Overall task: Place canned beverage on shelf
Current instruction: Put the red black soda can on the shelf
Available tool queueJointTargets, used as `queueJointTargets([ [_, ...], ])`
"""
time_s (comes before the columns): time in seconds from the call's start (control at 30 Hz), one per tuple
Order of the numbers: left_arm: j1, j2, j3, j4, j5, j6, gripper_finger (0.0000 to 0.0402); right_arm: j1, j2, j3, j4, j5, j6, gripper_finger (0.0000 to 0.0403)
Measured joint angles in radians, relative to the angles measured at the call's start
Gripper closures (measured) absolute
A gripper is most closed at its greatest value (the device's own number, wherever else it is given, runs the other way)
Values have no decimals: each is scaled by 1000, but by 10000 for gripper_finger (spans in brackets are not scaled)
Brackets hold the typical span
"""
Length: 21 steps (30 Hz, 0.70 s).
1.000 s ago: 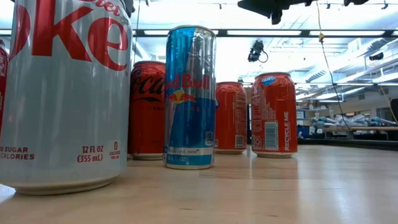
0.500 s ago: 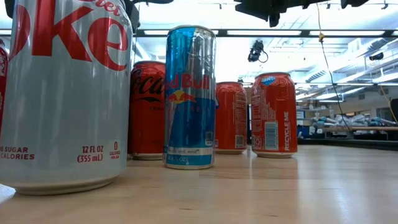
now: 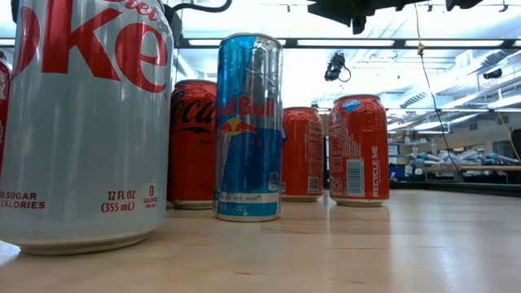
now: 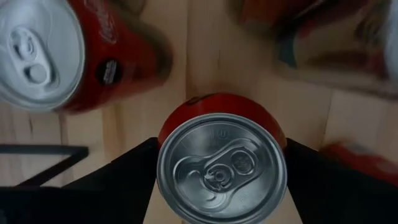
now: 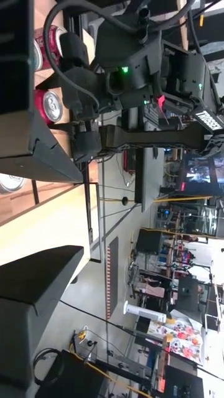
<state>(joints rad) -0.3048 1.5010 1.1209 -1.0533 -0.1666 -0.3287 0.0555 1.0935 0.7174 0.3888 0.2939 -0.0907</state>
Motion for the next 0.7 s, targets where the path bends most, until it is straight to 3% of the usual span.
queueJointTargets([
  [0.17, 18, -10, 60, -90, 8, 28, 94, 0, 0, 0, 6, 0, -7, 218],
  [0.43, 54, -12, 266, -288, 7, 88, 94, 0, 0, 0, 6, 0, -11, 218],
  [0.7, 167, -12, 443, -416, -19, 168, 94, 0, 0, 0, 5, 0, -9, 218],
])
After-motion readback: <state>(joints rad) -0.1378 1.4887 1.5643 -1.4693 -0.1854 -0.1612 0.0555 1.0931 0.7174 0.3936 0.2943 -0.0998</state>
